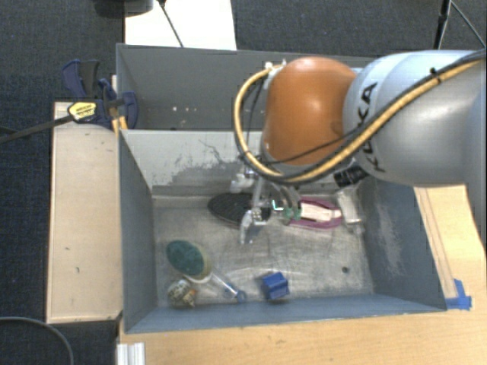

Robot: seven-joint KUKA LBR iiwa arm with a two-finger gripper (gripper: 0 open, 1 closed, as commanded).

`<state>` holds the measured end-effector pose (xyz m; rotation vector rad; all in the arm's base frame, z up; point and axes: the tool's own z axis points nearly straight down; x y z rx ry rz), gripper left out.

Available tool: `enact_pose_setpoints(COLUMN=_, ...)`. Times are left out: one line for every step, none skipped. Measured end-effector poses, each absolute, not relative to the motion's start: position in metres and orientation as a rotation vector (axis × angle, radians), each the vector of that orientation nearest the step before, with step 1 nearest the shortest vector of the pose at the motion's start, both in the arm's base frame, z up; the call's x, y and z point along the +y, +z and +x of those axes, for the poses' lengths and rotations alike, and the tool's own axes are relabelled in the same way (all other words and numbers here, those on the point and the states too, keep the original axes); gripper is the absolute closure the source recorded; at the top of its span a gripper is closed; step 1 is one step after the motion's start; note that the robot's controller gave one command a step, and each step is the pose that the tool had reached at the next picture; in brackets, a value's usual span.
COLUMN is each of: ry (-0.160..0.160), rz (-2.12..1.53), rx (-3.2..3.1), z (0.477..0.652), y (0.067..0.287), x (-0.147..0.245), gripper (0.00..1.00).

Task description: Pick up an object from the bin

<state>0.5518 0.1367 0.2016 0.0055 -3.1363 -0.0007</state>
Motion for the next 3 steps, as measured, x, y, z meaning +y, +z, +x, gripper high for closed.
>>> enact_pose_setpoints(ry=-0.015, rz=-0.095, rx=-3.173, z=0.573, y=0.106, x=0.098, gripper=0.00)
enact_pose_setpoints(ry=-0.018, rz=-0.099, rx=-3.180, z=0.576, y=0.112, x=0.099, gripper=1.00)
enact_pose_setpoints(ry=-0.004, rz=-0.099, rx=-3.151, z=0.584, y=0.228, x=0.100, gripper=1.00)
